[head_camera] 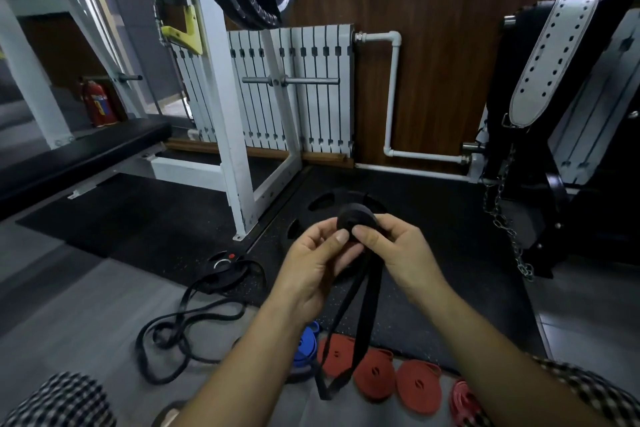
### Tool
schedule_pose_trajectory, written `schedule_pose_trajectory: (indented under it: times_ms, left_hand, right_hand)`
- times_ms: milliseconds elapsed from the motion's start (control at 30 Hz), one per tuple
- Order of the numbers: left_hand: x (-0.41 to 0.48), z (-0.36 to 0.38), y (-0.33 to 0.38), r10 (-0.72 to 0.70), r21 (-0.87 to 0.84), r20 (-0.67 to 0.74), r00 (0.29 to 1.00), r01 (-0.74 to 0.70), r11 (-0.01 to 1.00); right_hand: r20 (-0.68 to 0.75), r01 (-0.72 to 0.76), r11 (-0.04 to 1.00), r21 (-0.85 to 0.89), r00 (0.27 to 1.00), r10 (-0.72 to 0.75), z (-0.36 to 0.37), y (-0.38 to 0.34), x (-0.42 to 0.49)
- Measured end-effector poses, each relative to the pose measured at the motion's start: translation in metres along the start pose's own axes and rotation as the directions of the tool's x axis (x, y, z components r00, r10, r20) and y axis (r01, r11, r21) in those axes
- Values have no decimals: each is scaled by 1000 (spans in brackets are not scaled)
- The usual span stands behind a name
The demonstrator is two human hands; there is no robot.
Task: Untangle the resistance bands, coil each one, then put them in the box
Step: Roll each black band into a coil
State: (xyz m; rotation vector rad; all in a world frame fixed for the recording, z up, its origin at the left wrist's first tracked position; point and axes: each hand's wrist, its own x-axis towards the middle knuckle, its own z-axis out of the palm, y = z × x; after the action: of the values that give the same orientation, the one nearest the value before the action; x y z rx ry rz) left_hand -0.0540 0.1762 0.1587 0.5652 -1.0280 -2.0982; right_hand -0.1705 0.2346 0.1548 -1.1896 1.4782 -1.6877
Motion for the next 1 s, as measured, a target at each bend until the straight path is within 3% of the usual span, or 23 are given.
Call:
schedule_pose_trajectory:
  times_ms: [67, 100, 167, 233, 300, 400, 500, 633, 700, 767, 833, 867, 900, 1000]
  left_hand:
    - [0, -3, 0, -56, 73, 37, 998, 53, 996]
    - [2, -4, 2, -73, 218, 60, 996, 58, 974]
    - [6, -7, 11, -79, 608, 116, 990, -8, 794]
    - [9, -3, 21, -104, 778, 176, 979, -73, 624]
    - [11, 1, 26, -121, 754, 199, 972, -73, 653]
    - [7, 8, 18, -59, 515, 191, 980, -50, 856]
    - [3, 15, -2, -3, 156, 156, 988, -22, 988]
    - [1, 24, -29, -40, -109, 162, 986, 58, 992]
    - [3, 21, -32, -92, -56, 171, 981, 103, 993]
    - [7, 15, -25, -115, 325, 169, 979, 54, 944]
    - [13, 11, -17, -96, 706, 189, 977, -67, 705]
    - [15, 11, -14, -88, 773, 204, 975, -105, 625]
    - [17, 12, -13, -80, 786, 214, 973, -123, 606]
    - [17, 19, -18, -17, 647, 181, 983, -106, 755]
  right_hand:
    - [34, 12, 974, -226, 999, -4, -10, 1, 1]
    - [59, 19, 929, -370, 998, 3, -17, 1, 1]
    - [132, 59, 798, -600, 991, 25, -26, 5, 1]
    - [188, 91, 745, -661, 981, 46, -27, 6, -1]
    - [164, 53, 815, -578, 985, 52, -28, 1, -4]
    - [67, -70, 983, -167, 994, 82, -38, -4, -7]
    - [47, -64, 996, 68, 997, 60, -43, 0, -11]
    - [43, -72, 942, 327, 997, 61, -47, 14, -13]
    - [39, -78, 969, 235, 997, 71, -56, 14, -16]
    - [38, -74, 997, -25, 996, 75, -63, 11, -20]
    - [85, -47, 958, -281, 994, 74, -66, 9, -22]
    - [101, -36, 936, -350, 992, 75, -66, 10, -23]
    - [96, -35, 924, -381, 992, 77, -65, 9, -24]
    - [15, -67, 981, -182, 997, 71, -64, 7, -24]
